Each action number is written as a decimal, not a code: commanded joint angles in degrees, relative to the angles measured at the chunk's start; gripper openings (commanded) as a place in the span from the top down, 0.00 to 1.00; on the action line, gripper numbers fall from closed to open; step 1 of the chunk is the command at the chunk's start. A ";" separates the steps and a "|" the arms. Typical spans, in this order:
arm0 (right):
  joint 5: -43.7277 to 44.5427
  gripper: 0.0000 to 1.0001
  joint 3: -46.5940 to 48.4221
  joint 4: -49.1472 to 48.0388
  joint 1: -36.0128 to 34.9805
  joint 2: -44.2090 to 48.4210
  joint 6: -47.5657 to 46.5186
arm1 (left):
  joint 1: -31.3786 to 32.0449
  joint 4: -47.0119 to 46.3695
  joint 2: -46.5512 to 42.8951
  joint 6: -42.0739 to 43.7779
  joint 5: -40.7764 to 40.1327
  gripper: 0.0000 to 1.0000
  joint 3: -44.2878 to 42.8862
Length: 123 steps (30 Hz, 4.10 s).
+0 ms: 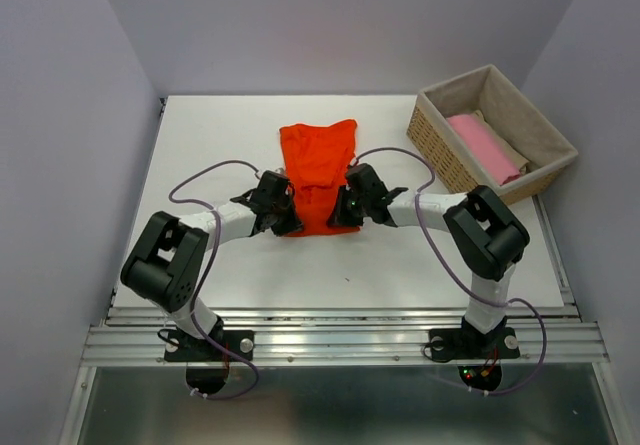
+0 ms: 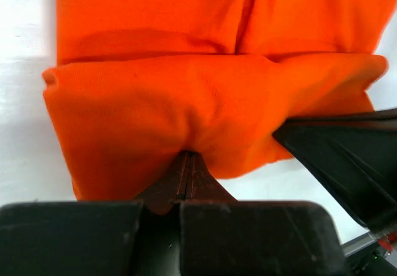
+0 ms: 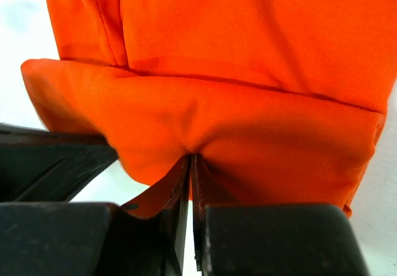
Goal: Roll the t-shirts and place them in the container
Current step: Roll the T-shirt to the center of the board.
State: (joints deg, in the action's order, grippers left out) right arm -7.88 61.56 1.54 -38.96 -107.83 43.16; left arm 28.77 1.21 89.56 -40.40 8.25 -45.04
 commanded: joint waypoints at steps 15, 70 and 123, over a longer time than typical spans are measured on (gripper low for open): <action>4.02 0.62 -13.30 1.80 6.79 21.16 0.35 | -4.42 9.07 -18.97 0.50 -10.72 0.87 2.84; -1.96 0.99 -27.46 -20.53 8.64 19.05 15.38 | -9.70 -6.58 -15.02 -8.02 2.21 1.00 14.54; -4.33 0.99 -2.15 -6.11 13.03 10.37 9.05 | -13.13 14.87 8.07 0.94 5.19 1.00 -25.27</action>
State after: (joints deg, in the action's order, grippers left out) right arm -11.07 55.37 -3.62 -27.00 -95.02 53.21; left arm 16.36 15.68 94.85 -41.91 13.32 -66.39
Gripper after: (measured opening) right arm 0.041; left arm 0.018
